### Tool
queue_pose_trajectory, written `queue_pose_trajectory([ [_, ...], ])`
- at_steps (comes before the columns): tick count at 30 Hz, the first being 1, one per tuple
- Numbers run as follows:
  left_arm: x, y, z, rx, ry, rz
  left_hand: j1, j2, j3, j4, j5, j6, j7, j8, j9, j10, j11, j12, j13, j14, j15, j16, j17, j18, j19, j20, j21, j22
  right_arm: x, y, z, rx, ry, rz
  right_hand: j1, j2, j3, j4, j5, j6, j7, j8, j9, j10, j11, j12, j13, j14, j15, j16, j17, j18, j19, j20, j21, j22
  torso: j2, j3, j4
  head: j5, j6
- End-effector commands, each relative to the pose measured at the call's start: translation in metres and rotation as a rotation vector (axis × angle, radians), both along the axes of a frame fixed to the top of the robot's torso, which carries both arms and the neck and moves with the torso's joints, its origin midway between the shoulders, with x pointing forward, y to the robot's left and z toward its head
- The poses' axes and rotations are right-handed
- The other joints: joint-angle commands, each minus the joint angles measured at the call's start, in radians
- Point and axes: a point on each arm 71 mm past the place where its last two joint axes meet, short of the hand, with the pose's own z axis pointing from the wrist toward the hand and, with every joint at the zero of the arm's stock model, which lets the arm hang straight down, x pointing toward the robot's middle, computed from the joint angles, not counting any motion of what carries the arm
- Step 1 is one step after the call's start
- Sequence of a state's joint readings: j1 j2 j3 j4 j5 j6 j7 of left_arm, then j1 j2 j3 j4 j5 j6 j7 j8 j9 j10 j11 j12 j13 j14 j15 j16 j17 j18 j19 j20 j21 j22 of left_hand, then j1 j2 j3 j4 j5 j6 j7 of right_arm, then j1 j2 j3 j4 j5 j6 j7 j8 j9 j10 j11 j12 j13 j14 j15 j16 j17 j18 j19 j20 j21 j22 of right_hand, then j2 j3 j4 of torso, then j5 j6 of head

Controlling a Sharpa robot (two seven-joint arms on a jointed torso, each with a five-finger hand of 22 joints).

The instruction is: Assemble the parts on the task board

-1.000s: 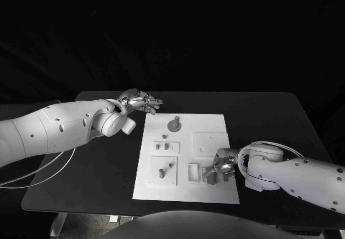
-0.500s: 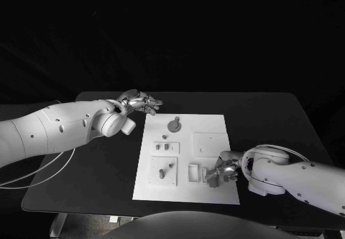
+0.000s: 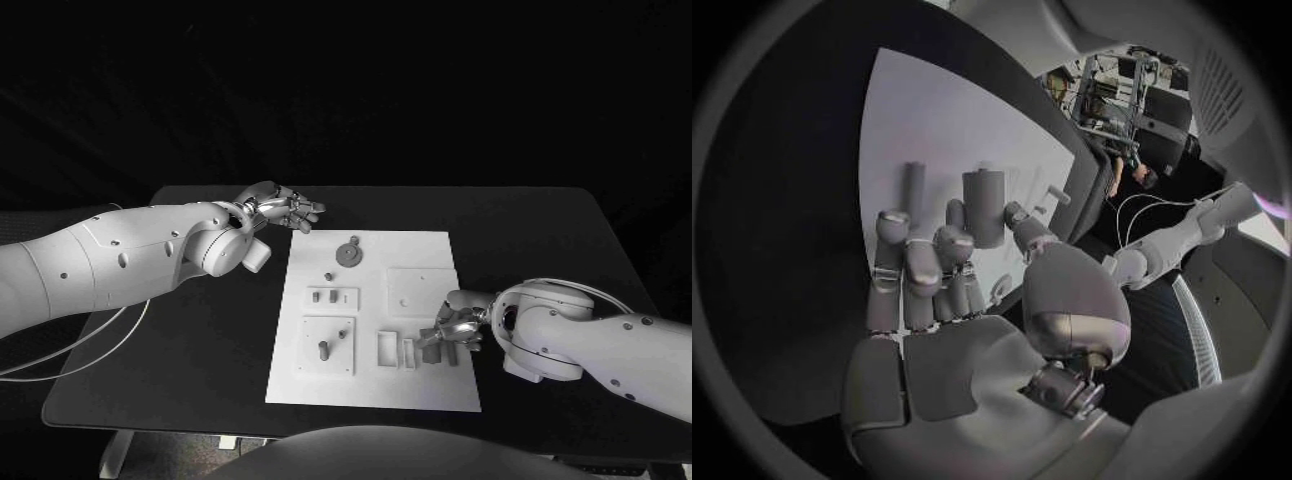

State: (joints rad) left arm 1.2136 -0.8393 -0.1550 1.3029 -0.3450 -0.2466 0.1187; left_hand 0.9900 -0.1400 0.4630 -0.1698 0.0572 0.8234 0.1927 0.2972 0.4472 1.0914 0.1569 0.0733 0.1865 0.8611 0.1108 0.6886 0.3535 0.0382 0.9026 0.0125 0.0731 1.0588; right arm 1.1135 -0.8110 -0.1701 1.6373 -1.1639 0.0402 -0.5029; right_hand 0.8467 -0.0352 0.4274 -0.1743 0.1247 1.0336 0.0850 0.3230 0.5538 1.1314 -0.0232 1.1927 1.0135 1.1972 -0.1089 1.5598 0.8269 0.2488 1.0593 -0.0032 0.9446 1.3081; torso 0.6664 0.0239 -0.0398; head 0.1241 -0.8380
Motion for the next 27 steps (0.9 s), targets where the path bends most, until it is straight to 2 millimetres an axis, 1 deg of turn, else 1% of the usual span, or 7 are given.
queue_pose_trajectory([
  [1, 0.000, -0.002, 0.001, 0.000, 0.001, -0.016, -0.010, -0.002, -0.006, -0.001, 0.003, -0.008, 0.000, 0.002, -0.001, -0.008, 0.001, -0.001, -0.002, 0.001, 0.001, -0.005, 0.001, 0.013, -0.001, -0.001, -0.005, -0.002, 0.002, 0.004, 0.007, 0.048, 0.045, -0.033, 0.021, 0.034, 0.118, -0.110, 0.004, 0.008, 0.001, 0.003, 0.001, 0.010, -0.001, -0.001, 0.001, 0.010, -0.003, -0.003, 0.002, 0.013, 0.006, -0.002, 0.004, 0.016, 0.000, -0.0005, 0.0008, -0.001, 0.001],
  [8, 0.001, -0.003, 0.001, 0.002, 0.005, -0.017, -0.011, -0.003, -0.007, 0.000, 0.003, -0.008, 0.000, 0.002, -0.002, -0.009, 0.002, -0.002, -0.002, 0.000, 0.001, -0.006, 0.002, 0.013, -0.002, 0.000, -0.005, -0.002, 0.011, 0.017, 0.015, 0.106, 0.181, -0.057, 0.023, 0.033, 0.124, -0.113, 0.004, 0.006, 0.001, 0.000, 0.000, 0.010, 0.000, -0.003, 0.001, 0.003, -0.003, -0.004, -0.009, 0.013, 0.005, -0.003, 0.004, 0.016, 0.000, -0.0016, 0.0017, -0.003, 0.000],
  [12, 0.000, -0.003, 0.000, 0.003, 0.011, -0.019, -0.012, -0.004, -0.007, 0.000, 0.003, -0.008, -0.001, 0.003, -0.002, -0.010, 0.002, -0.002, -0.003, 0.000, 0.001, -0.007, 0.002, 0.013, -0.002, 0.000, -0.005, -0.003, 0.015, 0.029, 0.015, 0.133, 0.262, -0.067, 0.020, 0.038, 0.125, -0.112, 0.003, 0.005, 0.003, -0.002, -0.001, 0.009, 0.001, -0.005, 0.001, 0.001, -0.003, -0.005, -0.011, 0.013, 0.002, -0.002, 0.003, 0.016, 0.000, -0.0031, 0.0022, -0.004, -0.001],
  [17, 0.000, -0.005, 0.000, 0.005, 0.014, -0.022, -0.012, -0.005, -0.007, 0.001, 0.003, -0.007, -0.001, 0.003, -0.002, -0.011, 0.003, -0.002, -0.003, -0.001, 0.002, -0.008, 0.003, 0.013, -0.003, 0.000, -0.005, -0.003, 0.017, 0.042, 0.013, 0.137, 0.326, -0.066, 0.017, 0.042, 0.126, -0.112, 0.003, 0.005, 0.003, -0.003, -0.001, 0.008, 0.002, -0.005, 0.002, 0.001, -0.003, -0.005, -0.007, 0.013, 0.001, -0.002, 0.003, 0.017, 0.000, -0.0035, 0.0010, -0.004, -0.002],
  [21, 0.000, -0.006, 0.000, 0.005, 0.016, -0.025, -0.013, -0.005, -0.007, 0.001, 0.003, -0.007, -0.001, 0.003, -0.002, -0.012, 0.003, -0.003, -0.003, -0.002, 0.002, -0.008, 0.003, 0.013, -0.003, 0.000, -0.006, -0.003, 0.019, 0.054, 0.009, 0.114, 0.336, -0.044, 0.016, 0.045, 0.127, -0.112, 0.003, 0.005, 0.003, -0.003, -0.001, 0.008, 0.002, -0.005, 0.002, 0.001, -0.003, -0.004, -0.003, 0.013, 0.000, -0.001, 0.003, 0.017, 0.000, -0.0031, 0.0028, -0.005, -0.004],
  [22, 0.000, -0.006, 0.000, 0.006, 0.016, -0.025, -0.013, -0.006, -0.007, 0.001, 0.003, -0.007, -0.001, 0.003, -0.002, -0.012, 0.003, -0.003, -0.003, -0.002, 0.002, -0.008, 0.003, 0.013, -0.004, 0.000, -0.006, -0.003, 0.019, 0.056, 0.008, 0.107, 0.334, -0.041, 0.015, 0.045, 0.127, -0.112, 0.003, 0.005, 0.003, -0.003, -0.001, 0.008, 0.002, -0.004, 0.002, 0.001, -0.003, -0.004, -0.003, 0.013, 0.000, -0.001, 0.003, 0.017, 0.000, -0.0026, 0.0030, -0.005, -0.004],
  [27, 0.000, -0.006, 0.000, 0.007, 0.018, -0.027, -0.013, -0.006, -0.007, 0.001, 0.003, -0.007, -0.001, 0.003, -0.002, -0.013, 0.003, -0.003, -0.003, -0.002, 0.002, -0.009, 0.004, 0.013, -0.004, 0.000, -0.006, -0.004, 0.020, 0.061, 0.003, 0.074, 0.323, -0.020, 0.013, 0.047, 0.127, -0.112, 0.003, 0.005, 0.004, -0.004, -0.001, 0.007, 0.002, -0.004, 0.004, 0.000, -0.002, -0.003, -0.002, 0.013, -0.001, -0.001, 0.004, 0.018, 0.000, -0.0025, 0.0032, -0.002, -0.007],
])
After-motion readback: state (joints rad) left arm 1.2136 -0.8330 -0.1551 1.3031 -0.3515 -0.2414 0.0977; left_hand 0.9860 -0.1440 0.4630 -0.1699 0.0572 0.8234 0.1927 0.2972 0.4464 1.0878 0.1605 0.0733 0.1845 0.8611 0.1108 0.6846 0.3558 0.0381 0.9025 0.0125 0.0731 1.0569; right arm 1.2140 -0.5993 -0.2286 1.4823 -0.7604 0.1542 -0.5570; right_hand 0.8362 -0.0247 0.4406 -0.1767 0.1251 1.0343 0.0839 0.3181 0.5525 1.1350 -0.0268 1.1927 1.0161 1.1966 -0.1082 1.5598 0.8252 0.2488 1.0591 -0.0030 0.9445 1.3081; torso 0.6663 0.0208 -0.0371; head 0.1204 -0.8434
